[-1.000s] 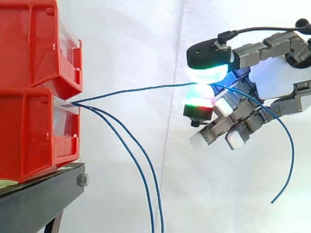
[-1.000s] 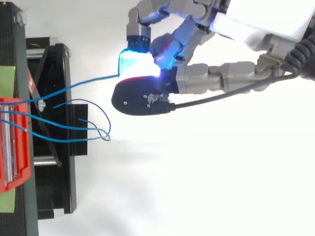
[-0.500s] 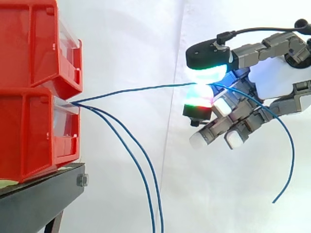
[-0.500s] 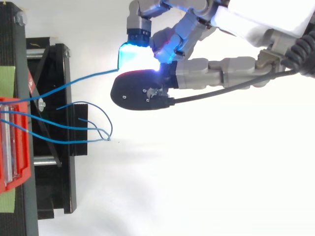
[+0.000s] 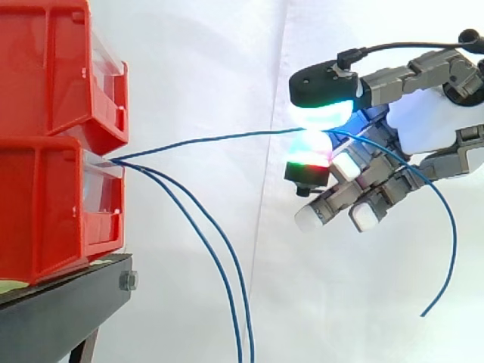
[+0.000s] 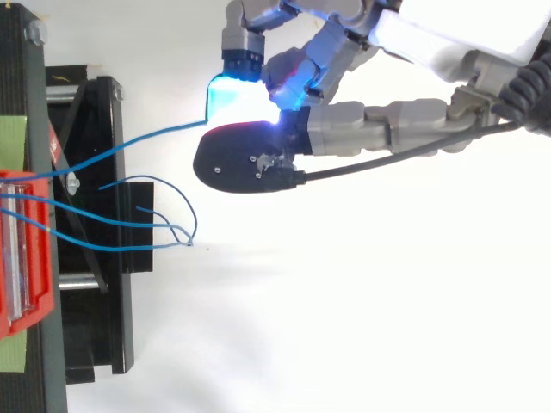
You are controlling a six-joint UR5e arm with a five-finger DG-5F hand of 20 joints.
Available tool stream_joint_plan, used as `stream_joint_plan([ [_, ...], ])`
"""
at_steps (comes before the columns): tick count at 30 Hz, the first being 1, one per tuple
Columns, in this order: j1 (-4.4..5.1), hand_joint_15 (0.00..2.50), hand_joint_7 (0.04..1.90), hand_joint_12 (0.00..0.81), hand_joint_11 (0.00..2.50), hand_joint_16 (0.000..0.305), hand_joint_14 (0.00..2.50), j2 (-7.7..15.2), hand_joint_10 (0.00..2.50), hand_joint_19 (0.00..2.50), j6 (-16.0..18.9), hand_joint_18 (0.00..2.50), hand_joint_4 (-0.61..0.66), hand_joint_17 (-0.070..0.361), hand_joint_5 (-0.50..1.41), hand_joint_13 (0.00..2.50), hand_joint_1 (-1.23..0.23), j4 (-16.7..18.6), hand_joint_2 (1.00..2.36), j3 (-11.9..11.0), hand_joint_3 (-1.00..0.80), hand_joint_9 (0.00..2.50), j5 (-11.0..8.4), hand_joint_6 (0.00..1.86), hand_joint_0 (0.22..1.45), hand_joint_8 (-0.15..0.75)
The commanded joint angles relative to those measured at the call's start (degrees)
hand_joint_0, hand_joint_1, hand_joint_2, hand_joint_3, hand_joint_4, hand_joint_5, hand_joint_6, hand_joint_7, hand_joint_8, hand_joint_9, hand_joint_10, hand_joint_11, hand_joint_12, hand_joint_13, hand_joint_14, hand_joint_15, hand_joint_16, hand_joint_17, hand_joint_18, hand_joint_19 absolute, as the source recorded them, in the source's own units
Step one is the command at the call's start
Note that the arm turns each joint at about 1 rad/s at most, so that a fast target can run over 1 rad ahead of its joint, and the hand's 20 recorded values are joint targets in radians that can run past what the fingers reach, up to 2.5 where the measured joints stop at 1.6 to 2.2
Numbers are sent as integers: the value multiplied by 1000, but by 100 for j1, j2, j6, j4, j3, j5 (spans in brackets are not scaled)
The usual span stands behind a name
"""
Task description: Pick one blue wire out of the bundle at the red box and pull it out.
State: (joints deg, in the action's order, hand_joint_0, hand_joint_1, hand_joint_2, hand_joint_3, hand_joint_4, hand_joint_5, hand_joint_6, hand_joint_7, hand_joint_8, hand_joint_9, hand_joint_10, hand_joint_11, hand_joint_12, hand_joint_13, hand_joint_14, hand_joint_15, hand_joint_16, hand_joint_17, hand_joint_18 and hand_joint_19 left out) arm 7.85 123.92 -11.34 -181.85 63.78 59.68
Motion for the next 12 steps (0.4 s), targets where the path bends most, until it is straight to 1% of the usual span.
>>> stream_joint_plan([
  [1, 6, 253, 1283, 460, 510, 63, 8, 1, 16, 465, 0, 926, 251, 141, -56, 705, -769, 0, 1027, 3, -68, 1128, 0, 839, 578, 429],
  [12, -3, 254, 1288, 456, 517, 62, 8, -8, 15, 472, 0, 904, 249, 139, -58, 693, -760, 0, 1027, 3, -71, 1112, 0, 840, 577, 426],
])
